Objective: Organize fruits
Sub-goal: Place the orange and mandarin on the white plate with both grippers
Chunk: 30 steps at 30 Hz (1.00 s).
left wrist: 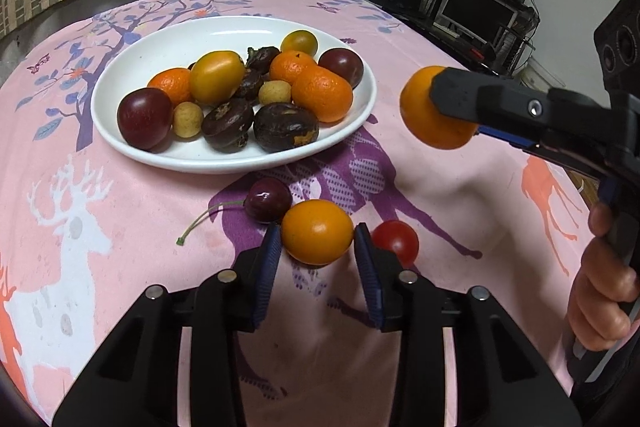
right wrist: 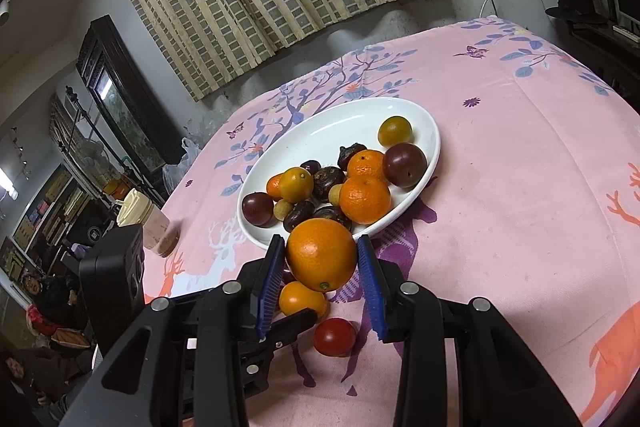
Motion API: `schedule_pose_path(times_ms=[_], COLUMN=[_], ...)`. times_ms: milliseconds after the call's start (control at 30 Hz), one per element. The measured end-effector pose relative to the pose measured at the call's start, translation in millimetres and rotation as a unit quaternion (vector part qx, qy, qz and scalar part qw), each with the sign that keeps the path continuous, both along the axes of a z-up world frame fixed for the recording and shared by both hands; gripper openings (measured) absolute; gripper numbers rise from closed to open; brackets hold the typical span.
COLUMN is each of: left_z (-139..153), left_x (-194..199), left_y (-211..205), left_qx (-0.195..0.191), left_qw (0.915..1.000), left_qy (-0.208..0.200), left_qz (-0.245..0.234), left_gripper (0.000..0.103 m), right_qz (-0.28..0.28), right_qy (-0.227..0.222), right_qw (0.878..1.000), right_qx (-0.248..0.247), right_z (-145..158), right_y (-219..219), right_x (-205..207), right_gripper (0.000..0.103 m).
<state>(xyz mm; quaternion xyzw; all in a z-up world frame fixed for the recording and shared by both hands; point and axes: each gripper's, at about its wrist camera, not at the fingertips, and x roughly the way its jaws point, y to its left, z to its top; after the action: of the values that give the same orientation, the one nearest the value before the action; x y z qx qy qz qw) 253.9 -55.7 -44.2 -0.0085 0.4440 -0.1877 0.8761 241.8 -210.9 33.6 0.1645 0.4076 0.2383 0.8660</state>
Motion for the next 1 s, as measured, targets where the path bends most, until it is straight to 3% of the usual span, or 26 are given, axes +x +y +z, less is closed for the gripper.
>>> schedule_pose_path(times_ms=[400, 600, 800, 933, 1000], left_z=[6.9, 44.5, 67.9, 57.6, 56.6], left_x=[-5.0, -10.9, 46.3, 86.2, 89.7], left_y=[3.9, 24.5, 51.3, 62.4, 68.2], left_qx=[-0.012, -0.035, -0.031, -0.052, -0.043], left_qw=[0.9999, 0.9977, 0.9918, 0.9899, 0.9883], left_qy=[-0.001, -0.058, -0.102, -0.079, -0.074], left_qz=[-0.003, -0.001, 0.070, 0.106, 0.127], left_gripper=[0.036, 0.036, 0.036, 0.037, 0.056], right_qz=[-0.005, -0.001, -0.024, -0.021, -0.015], right_qy=[0.001, -0.035, -0.055, -0.062, -0.057], right_qw=[1.000, 0.999, 0.997, 0.996, 0.996], right_qx=[-0.006, -0.023, -0.054, -0.066, -0.066], right_z=[-1.2, 7.2, 7.2, -0.1, -3.0], right_y=[-1.1, 5.9, 20.5, 31.3, 32.2], right_x=[0.0, 8.1, 58.1, 83.5, 84.9], right_gripper=[0.038, 0.038, 0.038, 0.038, 0.051])
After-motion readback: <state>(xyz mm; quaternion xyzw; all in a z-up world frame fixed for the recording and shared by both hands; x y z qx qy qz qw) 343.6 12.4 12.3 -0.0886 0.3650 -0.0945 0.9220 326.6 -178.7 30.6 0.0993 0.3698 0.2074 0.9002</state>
